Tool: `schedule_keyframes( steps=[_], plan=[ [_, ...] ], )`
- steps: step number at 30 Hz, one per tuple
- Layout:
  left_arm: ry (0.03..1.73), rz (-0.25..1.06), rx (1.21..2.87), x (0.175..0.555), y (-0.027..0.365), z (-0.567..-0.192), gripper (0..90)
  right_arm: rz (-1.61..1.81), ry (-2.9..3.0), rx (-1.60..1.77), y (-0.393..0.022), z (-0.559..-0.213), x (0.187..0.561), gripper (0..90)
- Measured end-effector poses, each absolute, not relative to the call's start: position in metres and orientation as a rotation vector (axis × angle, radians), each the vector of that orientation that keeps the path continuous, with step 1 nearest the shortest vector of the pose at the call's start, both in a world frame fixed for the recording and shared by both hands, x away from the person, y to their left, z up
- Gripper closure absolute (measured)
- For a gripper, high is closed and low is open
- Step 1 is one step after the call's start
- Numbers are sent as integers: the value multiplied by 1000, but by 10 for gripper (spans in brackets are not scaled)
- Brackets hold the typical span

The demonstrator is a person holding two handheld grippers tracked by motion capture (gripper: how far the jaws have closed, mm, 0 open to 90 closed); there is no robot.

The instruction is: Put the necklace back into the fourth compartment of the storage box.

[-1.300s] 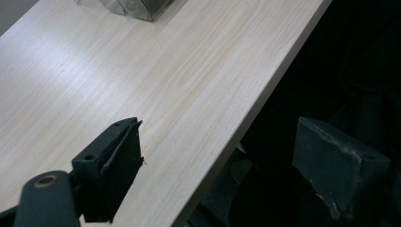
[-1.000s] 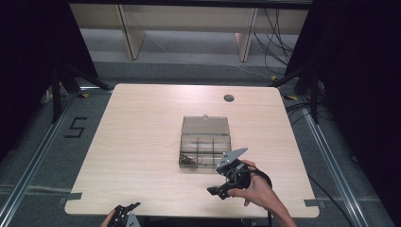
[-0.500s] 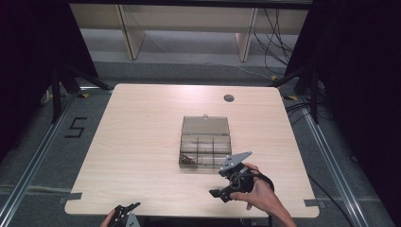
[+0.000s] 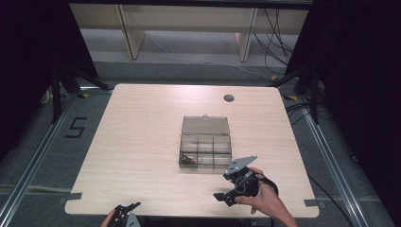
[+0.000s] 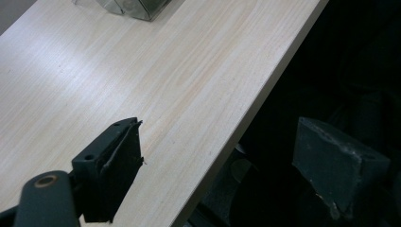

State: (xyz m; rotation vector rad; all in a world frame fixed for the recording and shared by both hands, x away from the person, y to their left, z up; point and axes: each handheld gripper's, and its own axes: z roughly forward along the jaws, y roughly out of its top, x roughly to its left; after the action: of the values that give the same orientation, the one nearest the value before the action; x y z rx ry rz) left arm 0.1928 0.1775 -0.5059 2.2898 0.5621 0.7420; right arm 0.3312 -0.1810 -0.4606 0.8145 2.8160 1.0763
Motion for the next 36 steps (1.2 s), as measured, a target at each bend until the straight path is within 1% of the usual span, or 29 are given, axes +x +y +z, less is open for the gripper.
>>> schedule_keyframes(
  steps=[1, 4, 22, 25, 27, 29, 31, 36],
  plan=[
    [577, 742, 2271, 193, 177, -507, 157, 1071, 2806, 823, -181, -461, 331, 195],
    [556, 738, 2303, 192, 178, -505, 157, 1048, 2821, 848, -184, -459, 329, 193],
    [553, 737, 2299, 192, 177, -505, 157, 1039, 2808, 871, -193, -468, 321, 174],
    [546, 737, 2310, 192, 178, -504, 157, 1048, 2806, 821, -196, -469, 322, 172],
    [560, 747, 2281, 193, 176, -506, 157, 1049, 2786, 835, -197, -470, 321, 173],
    [545, 736, 2309, 192, 178, -505, 157, 1072, 2781, 836, -197, -471, 319, 173],
    [558, 747, 2280, 193, 176, -507, 157, 1056, 2790, 813, -199, -471, 318, 173],
    [554, 740, 2303, 192, 178, -505, 157, 1061, 2766, 828, -203, -471, 313, 174]
  ],
)
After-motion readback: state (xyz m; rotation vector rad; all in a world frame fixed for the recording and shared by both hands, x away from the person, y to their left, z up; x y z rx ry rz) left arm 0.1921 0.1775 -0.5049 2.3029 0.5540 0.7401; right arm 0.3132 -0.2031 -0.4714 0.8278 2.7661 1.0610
